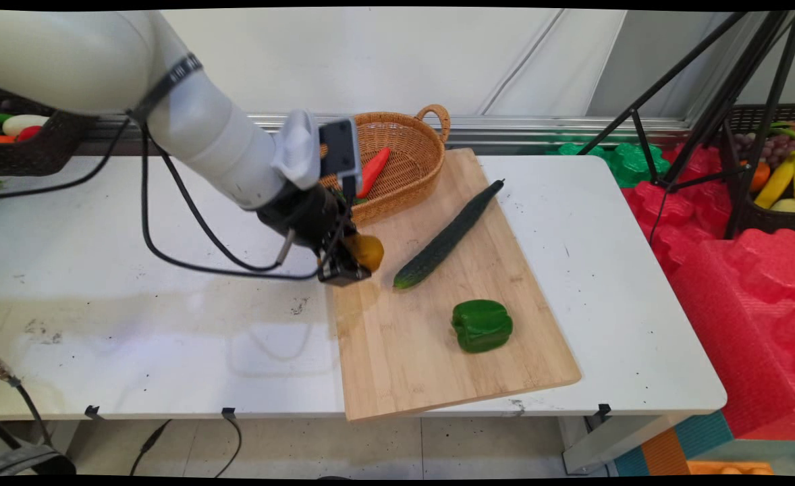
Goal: Place the picked object on the cutting board
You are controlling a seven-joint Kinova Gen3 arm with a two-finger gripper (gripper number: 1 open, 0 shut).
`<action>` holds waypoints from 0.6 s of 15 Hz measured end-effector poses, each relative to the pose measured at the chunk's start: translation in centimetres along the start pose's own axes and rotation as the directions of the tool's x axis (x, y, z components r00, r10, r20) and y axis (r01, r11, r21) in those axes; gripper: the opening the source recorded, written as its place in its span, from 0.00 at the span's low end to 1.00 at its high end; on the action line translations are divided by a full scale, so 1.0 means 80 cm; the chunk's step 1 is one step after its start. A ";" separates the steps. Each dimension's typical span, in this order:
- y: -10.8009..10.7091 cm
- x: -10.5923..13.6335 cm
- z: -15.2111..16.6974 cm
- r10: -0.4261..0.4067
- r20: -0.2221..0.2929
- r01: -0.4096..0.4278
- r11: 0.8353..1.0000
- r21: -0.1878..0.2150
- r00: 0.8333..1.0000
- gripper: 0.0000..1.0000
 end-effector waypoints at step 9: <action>0.033 -0.006 0.086 0.118 0.001 -0.118 0.990 -0.079 0.993 0.00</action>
